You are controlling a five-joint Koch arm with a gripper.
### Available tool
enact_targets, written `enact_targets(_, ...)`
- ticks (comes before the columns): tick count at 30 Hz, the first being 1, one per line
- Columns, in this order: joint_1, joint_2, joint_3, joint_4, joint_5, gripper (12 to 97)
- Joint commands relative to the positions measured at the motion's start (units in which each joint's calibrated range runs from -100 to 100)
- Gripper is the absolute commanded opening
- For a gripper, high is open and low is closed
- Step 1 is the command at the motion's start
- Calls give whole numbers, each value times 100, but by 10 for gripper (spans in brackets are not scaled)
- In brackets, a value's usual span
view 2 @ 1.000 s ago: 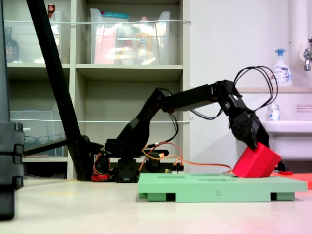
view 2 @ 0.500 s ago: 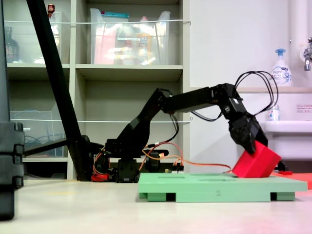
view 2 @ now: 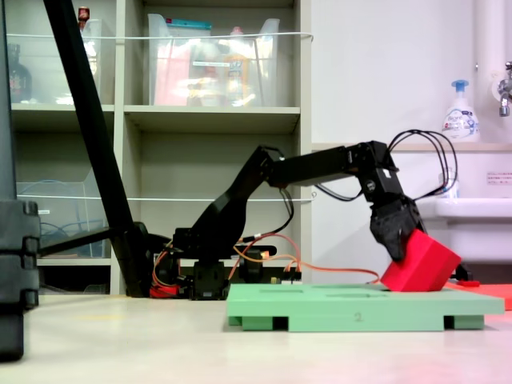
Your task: Put the octagonal pillar block into the corresponding hole
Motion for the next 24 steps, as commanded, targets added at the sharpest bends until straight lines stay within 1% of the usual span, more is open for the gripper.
enact_targets(1, 5, -314, 113, -65, -29, 633)
enact_targets(10, -24, -231, 103, -94, -29, 624)
enact_targets(12, -29, -231, 103, -74, -29, 579)
enact_targets(14, -39, -217, 123, 80, -29, 498)
enact_targets(16, -49, -189, 143, 137, -44, 448)
enact_targets(17, -54, -189, 143, 166, -49, 433)
enact_targets(22, -63, 21, 123, 166, -49, 426)
enact_targets(24, -63, 35, 103, 128, -49, 404)
